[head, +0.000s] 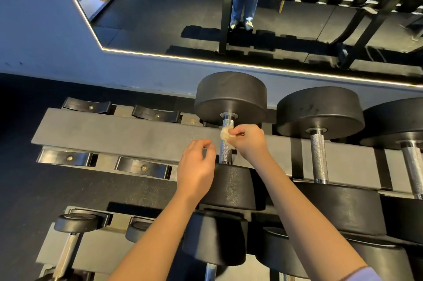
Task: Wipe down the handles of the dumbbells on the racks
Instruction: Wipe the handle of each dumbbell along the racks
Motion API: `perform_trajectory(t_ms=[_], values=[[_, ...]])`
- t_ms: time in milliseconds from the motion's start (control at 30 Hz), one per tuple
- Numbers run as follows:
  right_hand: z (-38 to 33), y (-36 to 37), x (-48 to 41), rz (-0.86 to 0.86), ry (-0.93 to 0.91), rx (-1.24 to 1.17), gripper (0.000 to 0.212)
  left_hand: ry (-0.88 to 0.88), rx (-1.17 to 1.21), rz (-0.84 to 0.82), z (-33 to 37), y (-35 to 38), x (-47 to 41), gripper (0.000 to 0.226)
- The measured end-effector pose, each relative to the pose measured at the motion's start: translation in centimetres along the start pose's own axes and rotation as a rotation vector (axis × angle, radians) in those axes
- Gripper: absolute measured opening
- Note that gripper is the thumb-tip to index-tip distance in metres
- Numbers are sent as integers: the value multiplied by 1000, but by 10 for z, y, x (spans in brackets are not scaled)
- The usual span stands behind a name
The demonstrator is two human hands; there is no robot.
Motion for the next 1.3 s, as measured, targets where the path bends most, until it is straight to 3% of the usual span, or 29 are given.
perform_trajectory(t_ms=[200,400,567,700,800,1000,1200,1300], values=[[-6,-11,-13,166,2,-199,13,-1,-2,9,0,-1,1,30],[1,-5,-5,73,-6,-90,12,4,1,2,0,0,1,30],[-11,-12,-8,199,-28,-133,3,-38,-17,-14,1,0,0,32],[-8,-12,2,27,25,-99,12,-97,-43,-79,-3,3,-5,37],[-2,-9,16,-101,93,-200,20,-119,49,-169,-3,5,-14,42],[-1,-8,28,-59,85,-390,21,54,177,-212,20,5,-31,31],[-12,-9,44,-81,116,-499,22,23,283,-125,18,3,-52,16],[-12,-11,58,-31,36,-362,26,10,228,-131,14,5,-62,13]])
Point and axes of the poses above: each hand's wrist, its own x-axis away from the middle knuckle, its own y-axis out of the palm, z = x × y, the point moved 5 cm from there along -x, towards the middle knuckle, and after that the axes turned 9 degrees about y, right-handed, at the moved point
